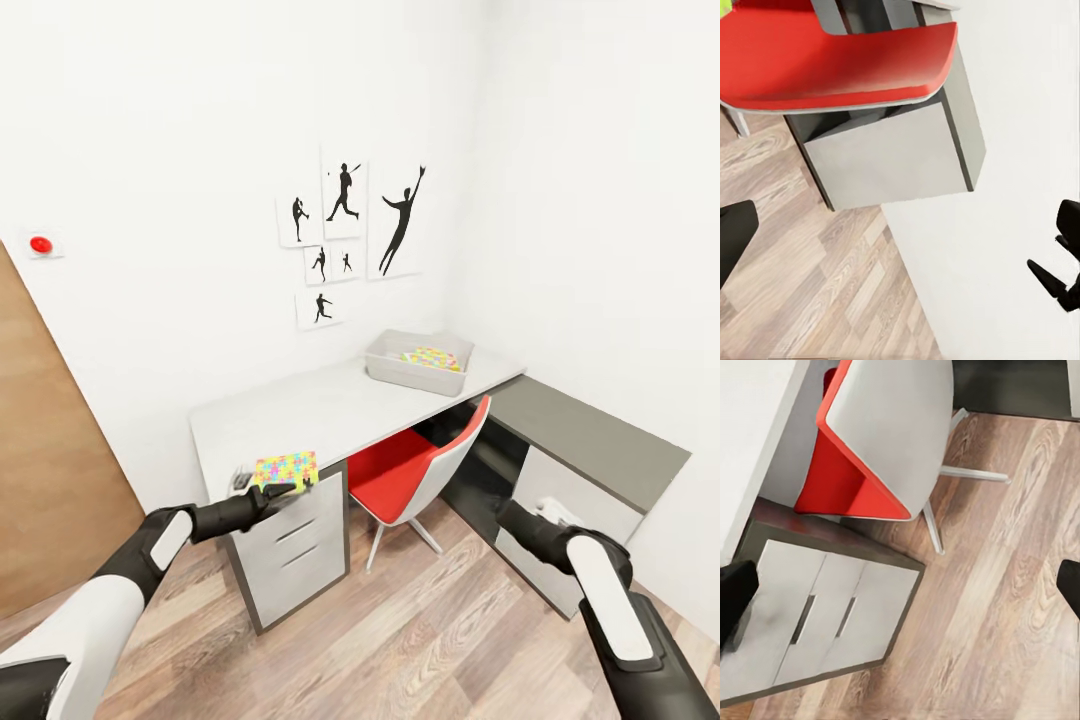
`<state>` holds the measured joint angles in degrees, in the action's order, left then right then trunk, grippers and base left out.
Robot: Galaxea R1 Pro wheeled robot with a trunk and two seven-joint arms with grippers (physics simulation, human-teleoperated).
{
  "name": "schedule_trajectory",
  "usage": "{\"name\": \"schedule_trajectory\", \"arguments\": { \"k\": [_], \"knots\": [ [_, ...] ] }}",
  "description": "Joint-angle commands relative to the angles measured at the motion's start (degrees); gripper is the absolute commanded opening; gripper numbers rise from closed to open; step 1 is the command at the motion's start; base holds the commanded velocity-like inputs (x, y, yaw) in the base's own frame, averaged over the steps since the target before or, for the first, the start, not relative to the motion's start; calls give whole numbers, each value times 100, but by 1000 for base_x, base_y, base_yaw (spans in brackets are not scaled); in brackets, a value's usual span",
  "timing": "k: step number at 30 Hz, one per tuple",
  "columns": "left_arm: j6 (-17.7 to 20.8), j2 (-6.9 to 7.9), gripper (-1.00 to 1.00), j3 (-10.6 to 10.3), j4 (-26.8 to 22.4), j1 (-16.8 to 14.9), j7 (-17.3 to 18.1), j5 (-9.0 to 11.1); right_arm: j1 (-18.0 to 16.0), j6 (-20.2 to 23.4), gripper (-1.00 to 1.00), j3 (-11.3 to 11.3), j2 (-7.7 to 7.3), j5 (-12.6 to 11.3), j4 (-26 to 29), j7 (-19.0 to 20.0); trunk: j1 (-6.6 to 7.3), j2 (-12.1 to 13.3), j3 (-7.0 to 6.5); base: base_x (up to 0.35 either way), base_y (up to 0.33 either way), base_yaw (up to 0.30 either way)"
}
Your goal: Put all the toys in the child's room - the three board games (two on the bed and one on the table), the two jigsaw puzzles on the table, and the tennis ball on the table - inside the toy box on the table in the child's room.
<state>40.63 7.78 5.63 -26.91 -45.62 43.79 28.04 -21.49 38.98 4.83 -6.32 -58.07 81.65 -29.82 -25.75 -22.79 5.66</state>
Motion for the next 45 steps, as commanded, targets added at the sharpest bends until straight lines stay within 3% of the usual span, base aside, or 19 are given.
{"name": "schedule_trajectory", "arguments": {
  "k": [1, 7, 12, 15, 18, 25, 45],
  "knots": [
    [118, -10, 100, 16, 2, -18, 92, 53, -7, 182, 100, 13, 4, -73, 11, -49, -4, -13, 13, 0, 0, 0],
    [231, -44, 100, 18, 6, -94, 237, 184, -13, 641, 100, 32, 57, -227, 57, -22, -4, -13, 13, 0, 0, 0],
    [213, -48, 100, 58, 20, -111, 283, 210, -13, 715, 100, 25, 24, -952, 336, -31, -4, -13, 16, 0, 0, 0],
    [186, -133, 100, 167, 46, -108, 297, 212, -13, 709, 100, 18, 10, -1119, 369, -17, -4, -13, 33, 0, 0, 0],
    [176, -269, 100, 289, 58, -106, 310, 211, -13, 699, 100, 9, 12, -1162, 333, -9, -4, -13, 58, 0, 0, 0],
    [167, -331, 100, 639, 62, -105, 314, 203, -13, 687, 100, 9, 45, -1202, 253, -7, -4, -13, 122, 0, 0, 0],
    [164, -310, 100, 694, 63, -82, 339, 201, -13, 689, 100, 1, 78, -1220, 234, -7, -4, -13, 310, 0, 0, 0]
  ]
}}
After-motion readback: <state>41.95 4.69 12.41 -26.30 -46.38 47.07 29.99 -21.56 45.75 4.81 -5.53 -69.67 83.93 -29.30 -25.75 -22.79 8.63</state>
